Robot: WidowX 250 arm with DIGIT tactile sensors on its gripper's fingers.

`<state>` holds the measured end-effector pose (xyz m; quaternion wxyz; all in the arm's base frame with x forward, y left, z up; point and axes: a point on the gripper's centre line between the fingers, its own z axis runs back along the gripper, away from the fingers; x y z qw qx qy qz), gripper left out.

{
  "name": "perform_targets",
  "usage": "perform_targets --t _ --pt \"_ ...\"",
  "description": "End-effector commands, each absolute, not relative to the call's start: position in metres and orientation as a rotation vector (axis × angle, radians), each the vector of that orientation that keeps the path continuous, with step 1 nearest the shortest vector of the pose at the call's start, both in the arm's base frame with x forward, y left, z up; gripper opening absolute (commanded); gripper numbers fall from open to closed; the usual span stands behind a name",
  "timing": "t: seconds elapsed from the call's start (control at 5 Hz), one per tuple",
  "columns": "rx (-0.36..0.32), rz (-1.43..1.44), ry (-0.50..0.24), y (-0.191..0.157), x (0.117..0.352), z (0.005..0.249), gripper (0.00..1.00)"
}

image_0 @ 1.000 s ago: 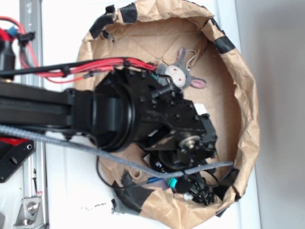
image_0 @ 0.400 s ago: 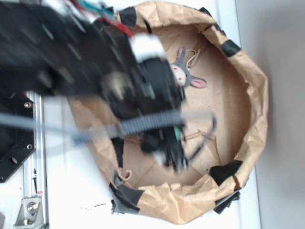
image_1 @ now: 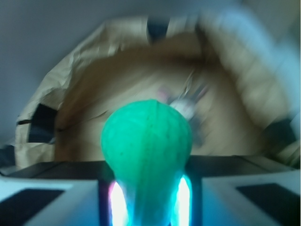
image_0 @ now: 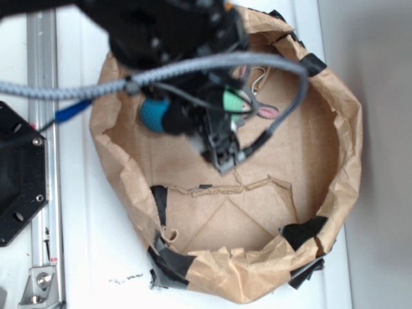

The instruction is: Grab the green ball.

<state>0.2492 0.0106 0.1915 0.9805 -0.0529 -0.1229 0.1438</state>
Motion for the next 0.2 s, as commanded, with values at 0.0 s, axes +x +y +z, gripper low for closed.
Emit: perform_targets --t 0.0 --pt "-0.020 0.020 -0.310 0.0100 0.2709 0.2017 0.00"
